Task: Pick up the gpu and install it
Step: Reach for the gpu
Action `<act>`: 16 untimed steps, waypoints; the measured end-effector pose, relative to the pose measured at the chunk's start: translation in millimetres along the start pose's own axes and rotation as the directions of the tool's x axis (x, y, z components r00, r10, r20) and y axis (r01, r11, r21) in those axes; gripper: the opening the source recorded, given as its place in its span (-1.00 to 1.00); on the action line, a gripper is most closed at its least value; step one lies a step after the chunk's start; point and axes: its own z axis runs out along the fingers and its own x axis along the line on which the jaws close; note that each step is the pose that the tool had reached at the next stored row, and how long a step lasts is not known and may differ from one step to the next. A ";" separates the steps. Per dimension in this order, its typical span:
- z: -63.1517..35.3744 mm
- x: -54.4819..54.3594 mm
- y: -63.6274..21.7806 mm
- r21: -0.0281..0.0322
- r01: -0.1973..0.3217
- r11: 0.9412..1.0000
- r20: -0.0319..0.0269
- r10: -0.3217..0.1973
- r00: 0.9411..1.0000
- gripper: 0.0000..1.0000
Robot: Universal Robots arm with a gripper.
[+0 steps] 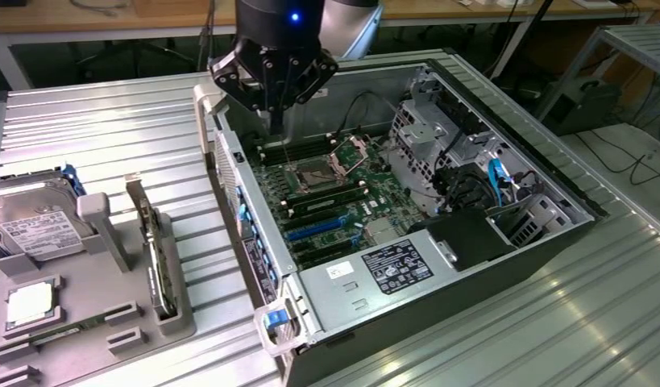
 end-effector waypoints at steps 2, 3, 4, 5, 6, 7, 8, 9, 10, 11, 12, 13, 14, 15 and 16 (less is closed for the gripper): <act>-0.1 0.9 -0.8 0.000 0.000 1.000 0.000 0.000 1.000 -0.79; -0.1 1.3 -1.2 0.000 0.001 1.000 0.000 -0.001 1.000 -0.79; -0.1 1.7 -1.7 0.000 0.001 1.000 0.000 -0.001 1.000 -0.79; -0.2 2.1 -2.1 0.000 0.001 1.000 0.000 -0.001 1.000 -0.79; -0.3 2.6 -2.6 0.000 0.001 1.000 0.000 -0.001 1.000 -0.79; -0.3 3.1 -3.0 0.000 0.001 1.000 0.000 -0.001 1.000 -0.79; -0.3 3.6 -3.5 0.000 0.001 1.000 0.000 -0.001 1.000 -0.79; -0.4 4.3 -4.1 0.000 0.002 1.000 0.000 -0.002 1.000 -0.79; -0.5 5.0 -4.8 0.000 0.002 1.000 0.000 -0.002 1.000 -0.79; -0.6 5.6 -5.4 0.000 0.002 1.000 0.000 -0.002 1.000 -0.79; -0.6 6.1 -6.0 0.000 0.002 1.000 0.000 -0.002 1.000 -0.79; -0.6 6.8 -6.6 0.000 0.003 1.000 0.000 -0.003 1.000 -0.79; -0.7 7.2 -7.0 0.000 0.003 1.000 0.000 -0.003 1.000 -0.79; -0.7 7.5 -7.4 0.000 0.003 1.000 0.000 -0.003 1.000 -0.79; -0.7 7.9 -7.8 0.000 0.003 1.000 0.000 -0.003 1.000 -0.79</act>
